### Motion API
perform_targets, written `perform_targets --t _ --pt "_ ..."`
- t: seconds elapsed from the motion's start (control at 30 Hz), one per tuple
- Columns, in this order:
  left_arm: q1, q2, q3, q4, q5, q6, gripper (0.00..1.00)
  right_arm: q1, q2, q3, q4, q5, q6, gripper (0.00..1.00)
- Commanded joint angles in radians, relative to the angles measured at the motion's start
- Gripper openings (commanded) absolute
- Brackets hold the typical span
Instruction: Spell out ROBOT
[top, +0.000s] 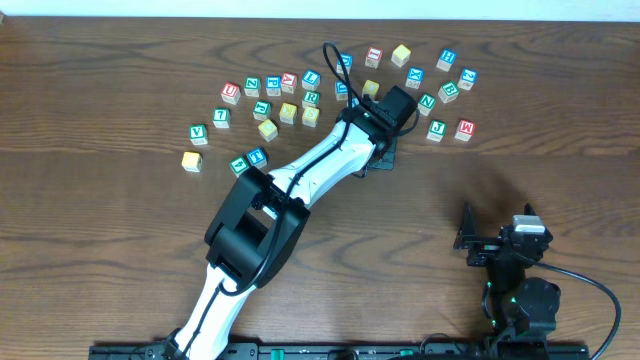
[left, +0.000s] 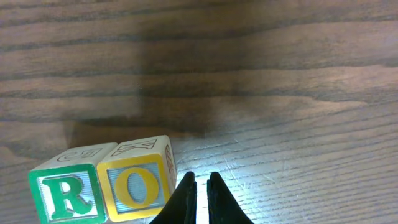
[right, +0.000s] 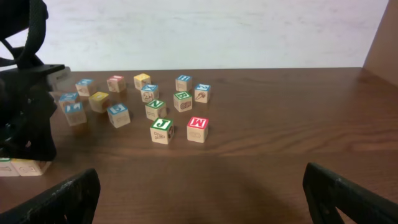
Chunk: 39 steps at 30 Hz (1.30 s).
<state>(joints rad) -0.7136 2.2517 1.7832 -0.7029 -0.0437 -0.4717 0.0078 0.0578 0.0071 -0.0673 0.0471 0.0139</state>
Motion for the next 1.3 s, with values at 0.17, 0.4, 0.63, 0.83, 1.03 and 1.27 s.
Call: perform_targets --t 0.17,0.4,0.63,0.83,1.03,1.27 --pt "0.003 -0.002 -0.013 0.008 -0.01 -0.001 0.08 -0.006 -0.005 -0.002 -0.003 -0.002 -0.008 0.99" --pt "0.003 0.003 -0.013 0.014 -0.01 -0.001 0.08 -0.006 -0.005 -0.002 -0.003 -0.002 -0.008 0.99" --pt "0.003 0.025 -0.013 0.016 -0.01 -0.001 0.08 -0.006 -0.005 -0.002 -0.003 -0.002 -0.008 0.99" --pt "0.003 0.032 -0.013 0.016 -0.01 -0.001 0.08 -0.006 -0.005 -0.002 -0.004 -0.002 -0.008 0.99" --pt "0.003 0.032 -0.013 0.016 -0.037 0.003 0.07 -0.006 -0.005 -0.002 -0.003 -0.002 -0.008 0.99" --pt "0.003 0.032 -0.013 0.016 -0.055 0.006 0.08 -0.006 -0.005 -0.002 -0.003 -0.002 -0.008 0.99"
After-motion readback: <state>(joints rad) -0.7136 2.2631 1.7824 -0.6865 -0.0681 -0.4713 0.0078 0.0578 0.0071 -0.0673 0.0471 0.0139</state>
